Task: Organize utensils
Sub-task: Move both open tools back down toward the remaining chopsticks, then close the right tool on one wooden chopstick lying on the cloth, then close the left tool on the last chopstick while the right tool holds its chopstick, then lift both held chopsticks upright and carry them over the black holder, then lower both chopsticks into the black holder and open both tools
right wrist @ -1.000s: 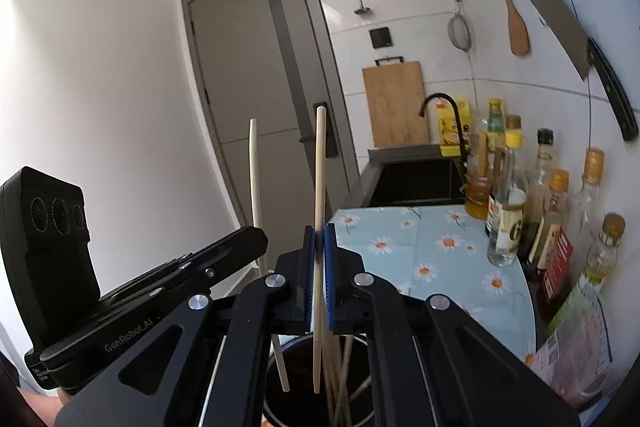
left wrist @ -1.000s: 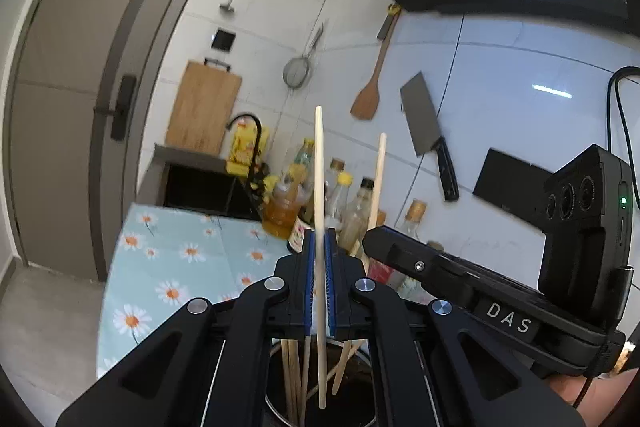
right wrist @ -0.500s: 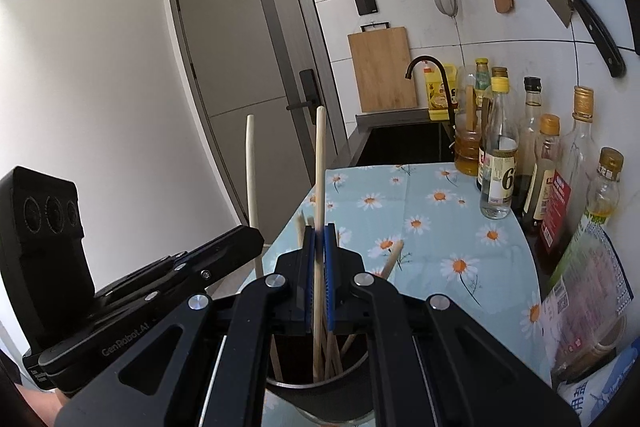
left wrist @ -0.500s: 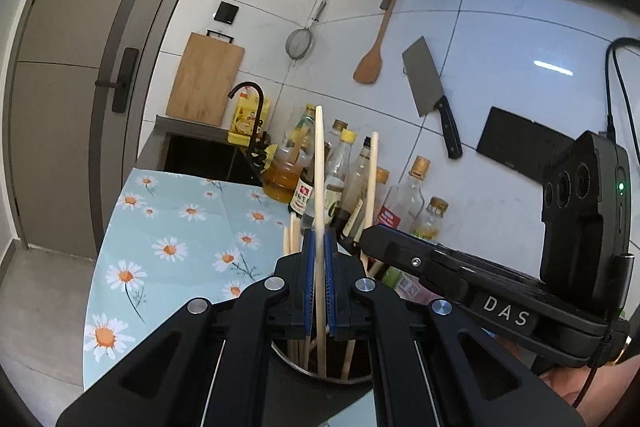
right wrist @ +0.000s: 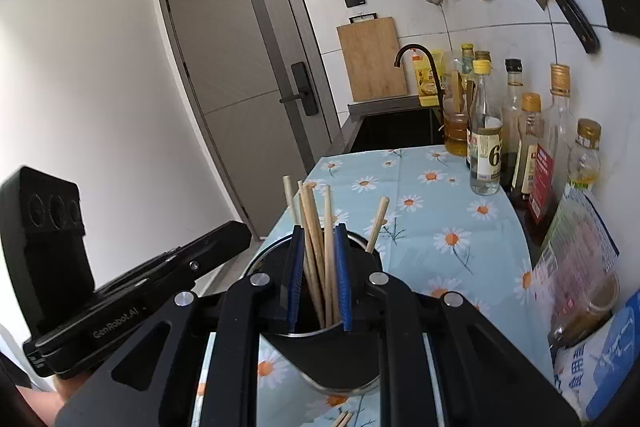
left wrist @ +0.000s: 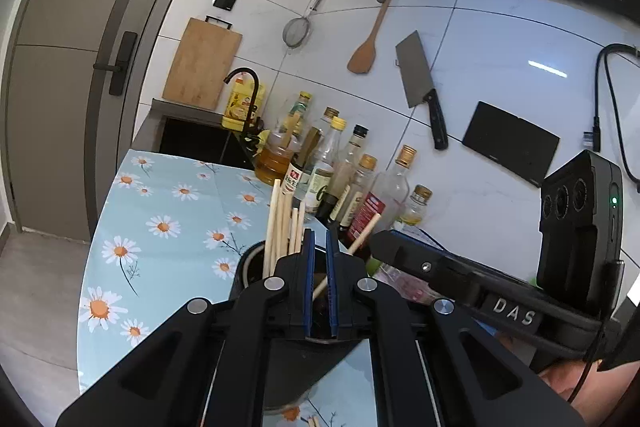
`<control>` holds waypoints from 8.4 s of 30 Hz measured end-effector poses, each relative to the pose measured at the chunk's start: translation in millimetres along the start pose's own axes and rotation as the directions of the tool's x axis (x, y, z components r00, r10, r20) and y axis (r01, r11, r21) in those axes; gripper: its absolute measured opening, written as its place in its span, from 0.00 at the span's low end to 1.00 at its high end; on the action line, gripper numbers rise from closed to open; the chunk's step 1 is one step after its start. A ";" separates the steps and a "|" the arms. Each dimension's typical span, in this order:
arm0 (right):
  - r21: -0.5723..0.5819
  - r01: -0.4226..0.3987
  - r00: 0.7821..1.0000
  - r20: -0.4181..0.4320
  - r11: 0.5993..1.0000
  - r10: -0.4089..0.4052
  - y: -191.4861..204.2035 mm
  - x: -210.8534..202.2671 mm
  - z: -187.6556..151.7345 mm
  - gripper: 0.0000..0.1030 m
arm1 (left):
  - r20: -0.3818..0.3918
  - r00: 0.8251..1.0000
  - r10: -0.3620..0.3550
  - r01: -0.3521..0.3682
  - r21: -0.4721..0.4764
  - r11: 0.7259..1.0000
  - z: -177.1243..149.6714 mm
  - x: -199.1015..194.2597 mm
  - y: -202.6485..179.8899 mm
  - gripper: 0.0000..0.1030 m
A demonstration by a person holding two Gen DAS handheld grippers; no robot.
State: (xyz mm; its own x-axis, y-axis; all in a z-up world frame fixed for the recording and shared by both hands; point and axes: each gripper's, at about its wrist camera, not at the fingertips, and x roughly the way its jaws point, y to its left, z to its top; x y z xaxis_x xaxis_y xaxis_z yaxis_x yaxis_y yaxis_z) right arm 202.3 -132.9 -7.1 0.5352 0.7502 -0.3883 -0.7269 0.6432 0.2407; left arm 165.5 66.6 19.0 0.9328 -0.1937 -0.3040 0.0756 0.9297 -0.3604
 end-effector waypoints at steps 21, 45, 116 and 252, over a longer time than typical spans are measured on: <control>0.172 -0.031 0.966 -0.249 0.985 0.074 -8.1 -51.2 -46.1 0.31 | -0.151 0.987 0.053 -0.059 -0.038 0.998 -29.3 -69.2 -16.1 0.19; 0.394 0.247 0.634 -0.757 0.885 0.160 -25.6 39.0 -155.5 0.24 | -0.426 0.903 0.059 -0.174 -0.237 0.956 -115.9 -83.7 30.9 0.19; 0.171 0.093 0.797 -0.603 0.981 0.030 -51.7 -30.9 -87.5 0.05 | -0.689 0.677 0.259 -0.309 0.053 0.949 -131.5 6.2 -31.4 0.19; -0.101 -0.245 0.965 0.075 0.964 0.253 -17.8 23.6 66.5 0.05 | 0.256 0.932 0.256 -0.260 -0.018 0.965 28.2 24.6 -37.8 0.04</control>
State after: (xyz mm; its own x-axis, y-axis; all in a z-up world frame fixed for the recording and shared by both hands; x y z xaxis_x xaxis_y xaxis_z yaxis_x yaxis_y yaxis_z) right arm 256.5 -116.5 38.7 0.3649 0.8978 -0.2468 -0.8753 0.4211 0.2377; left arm 195.4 35.5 50.1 0.9790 0.1378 -0.1503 -0.1763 0.9422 -0.2848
